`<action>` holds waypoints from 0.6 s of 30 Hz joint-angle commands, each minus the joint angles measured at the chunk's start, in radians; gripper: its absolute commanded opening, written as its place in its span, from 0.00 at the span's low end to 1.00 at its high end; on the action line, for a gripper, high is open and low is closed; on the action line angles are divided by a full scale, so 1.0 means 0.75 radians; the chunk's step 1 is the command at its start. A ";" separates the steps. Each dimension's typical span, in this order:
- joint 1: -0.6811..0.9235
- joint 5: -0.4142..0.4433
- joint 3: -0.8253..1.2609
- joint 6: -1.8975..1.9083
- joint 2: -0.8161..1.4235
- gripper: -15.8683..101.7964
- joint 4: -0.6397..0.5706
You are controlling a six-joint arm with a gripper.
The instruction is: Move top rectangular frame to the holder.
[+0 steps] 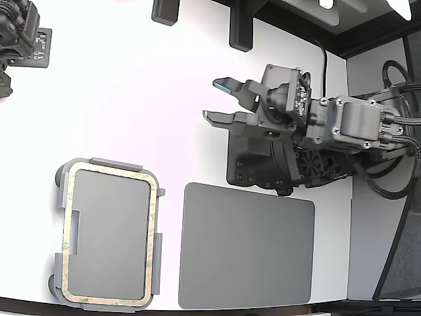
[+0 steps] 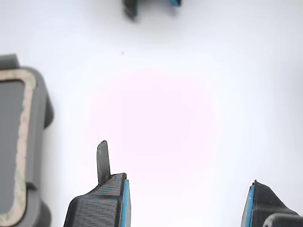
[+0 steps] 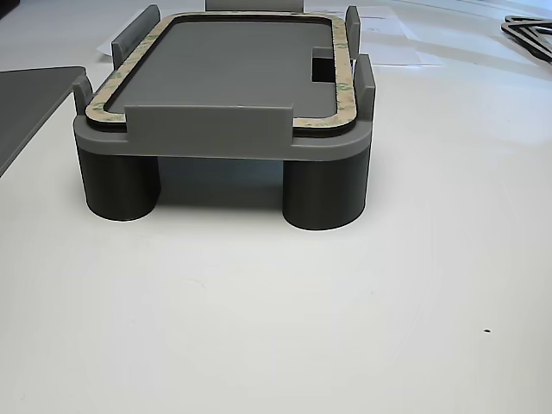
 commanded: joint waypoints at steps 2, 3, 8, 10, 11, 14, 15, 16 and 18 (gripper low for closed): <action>-0.022 -0.004 -0.022 -0.025 0.027 0.98 -0.025; -0.022 -0.010 -0.027 -0.031 -0.004 0.97 -0.031; -0.025 -0.037 -0.061 -0.045 -0.133 0.98 -0.051; -0.053 -0.076 -0.061 -0.051 -0.135 0.94 -0.053; -0.106 -0.143 -0.061 -0.074 -0.131 0.94 -0.055; -0.258 -0.358 -0.051 -0.151 -0.090 0.98 -0.067; -0.258 -0.360 -0.039 -0.151 -0.051 0.98 -0.061; -0.258 -0.360 -0.025 -0.151 -0.008 0.98 -0.057; -0.262 -0.358 -0.012 -0.145 0.025 0.98 -0.051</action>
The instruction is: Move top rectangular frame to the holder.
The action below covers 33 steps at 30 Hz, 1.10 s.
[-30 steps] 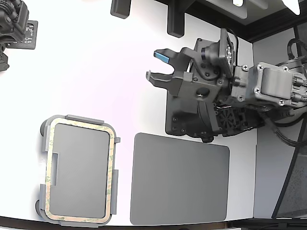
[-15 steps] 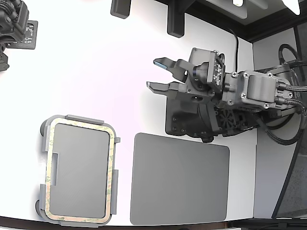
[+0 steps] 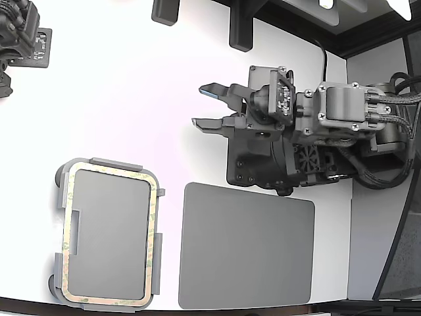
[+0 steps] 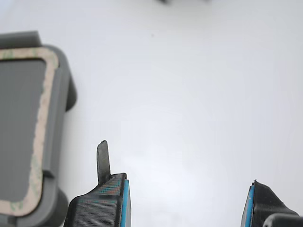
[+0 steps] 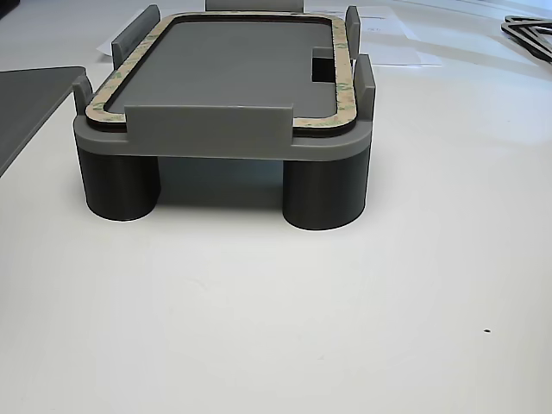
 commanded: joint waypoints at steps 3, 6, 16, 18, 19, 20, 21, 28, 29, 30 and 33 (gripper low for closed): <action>-0.037 -0.027 -0.029 0.000 0.047 0.98 -0.006; -0.037 -0.037 -0.057 -0.008 -0.045 0.98 -0.016; -0.041 -0.012 -0.090 0.008 -0.160 0.98 -0.033; -0.041 0.014 -0.100 0.027 -0.192 0.98 -0.031; -0.041 0.018 -0.090 0.033 -0.182 0.98 -0.033; -0.041 0.020 -0.090 0.033 -0.178 0.98 -0.033; -0.043 0.025 -0.084 0.037 -0.168 0.98 -0.031; -0.125 -0.043 -0.016 0.037 -0.070 0.98 -0.025; -0.139 -0.061 0.002 0.031 -0.008 0.98 -0.016; -0.151 -0.072 0.022 0.029 0.049 0.98 -0.012; -0.166 -0.029 0.020 0.065 0.067 0.98 0.018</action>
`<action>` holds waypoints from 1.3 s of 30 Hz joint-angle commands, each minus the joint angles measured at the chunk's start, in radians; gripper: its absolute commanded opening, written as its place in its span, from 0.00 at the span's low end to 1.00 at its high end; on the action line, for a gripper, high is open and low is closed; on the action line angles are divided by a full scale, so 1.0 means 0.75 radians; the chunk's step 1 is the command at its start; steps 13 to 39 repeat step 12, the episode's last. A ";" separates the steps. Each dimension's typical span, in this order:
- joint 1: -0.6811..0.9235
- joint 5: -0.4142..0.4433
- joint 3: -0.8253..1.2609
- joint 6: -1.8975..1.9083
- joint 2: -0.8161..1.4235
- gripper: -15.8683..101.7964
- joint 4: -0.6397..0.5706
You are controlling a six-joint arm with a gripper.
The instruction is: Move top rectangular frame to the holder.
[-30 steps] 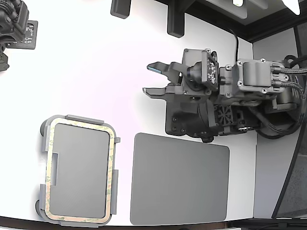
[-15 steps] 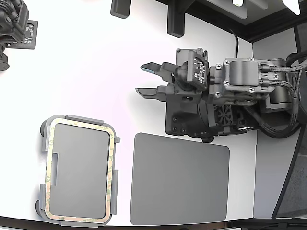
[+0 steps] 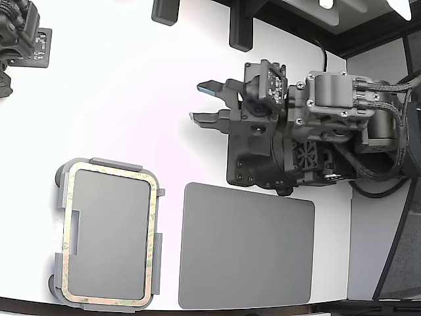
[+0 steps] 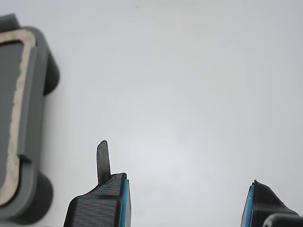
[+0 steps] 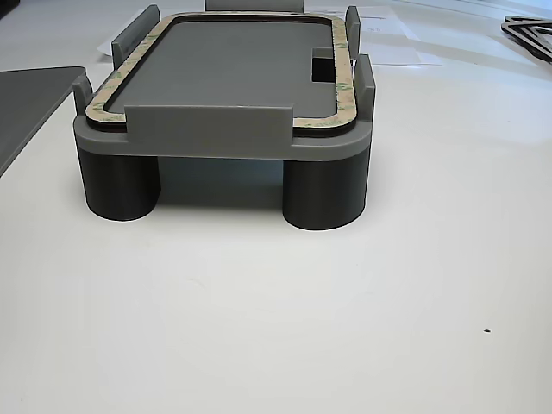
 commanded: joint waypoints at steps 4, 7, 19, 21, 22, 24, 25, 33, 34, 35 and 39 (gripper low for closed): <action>-0.025 0.043 -0.025 0.018 0.051 0.98 -0.018; -0.025 0.053 -0.025 0.025 0.051 0.98 -0.018; -0.025 0.053 -0.025 0.025 0.051 0.98 -0.018; -0.025 0.053 -0.025 0.025 0.051 0.98 -0.018; -0.025 0.053 -0.025 0.025 0.051 0.98 -0.018; -0.025 0.053 -0.025 0.025 0.051 0.98 -0.018; -0.025 0.053 -0.025 0.025 0.051 0.98 -0.018; -0.025 0.053 -0.025 0.025 0.051 0.98 -0.018; -0.025 0.053 -0.025 0.025 0.051 0.98 -0.018; -0.025 0.053 -0.025 0.025 0.051 0.98 -0.018; -0.025 0.053 -0.025 0.025 0.051 0.98 -0.018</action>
